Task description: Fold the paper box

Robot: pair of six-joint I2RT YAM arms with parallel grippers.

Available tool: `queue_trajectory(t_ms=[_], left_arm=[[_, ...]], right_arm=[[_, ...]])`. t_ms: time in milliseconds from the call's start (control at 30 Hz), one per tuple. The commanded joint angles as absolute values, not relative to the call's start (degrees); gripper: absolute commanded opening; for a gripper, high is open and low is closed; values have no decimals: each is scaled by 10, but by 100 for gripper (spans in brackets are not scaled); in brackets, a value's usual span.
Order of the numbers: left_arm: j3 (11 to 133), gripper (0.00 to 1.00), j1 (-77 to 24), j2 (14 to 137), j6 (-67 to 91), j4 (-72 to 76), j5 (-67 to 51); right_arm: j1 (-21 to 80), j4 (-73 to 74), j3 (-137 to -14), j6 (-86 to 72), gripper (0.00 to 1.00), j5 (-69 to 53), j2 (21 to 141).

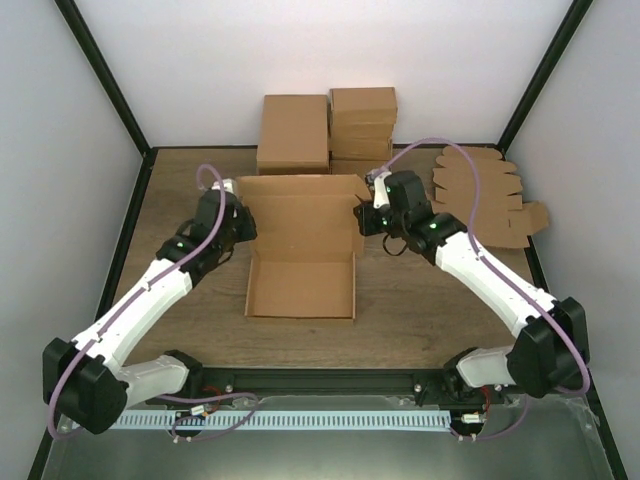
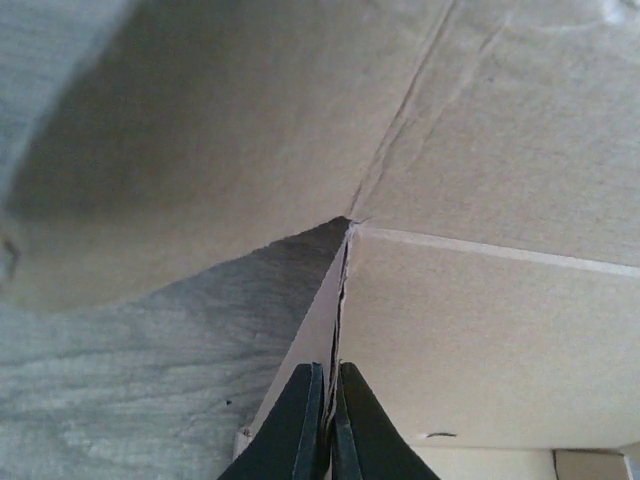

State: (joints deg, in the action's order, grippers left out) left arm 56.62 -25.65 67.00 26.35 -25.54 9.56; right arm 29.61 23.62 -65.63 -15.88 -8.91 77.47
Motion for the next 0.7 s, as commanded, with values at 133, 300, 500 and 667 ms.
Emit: queue_trajectory(t_ms=[133,300,500,667], left_arm=[[467,4,-308,614,392,-119,149],[457,4,-309,623,393,-105,137],[461,4,-309,623,387,-113,124],[468,4,-309,611,369,-131,113]], right_arm=[[337,81,-561,-254,4,-44,707],[339,75,-565,-312,4,2,715],[396,63,-576,-386,4,102,726],[441,94,-612,-391,11,146,761]])
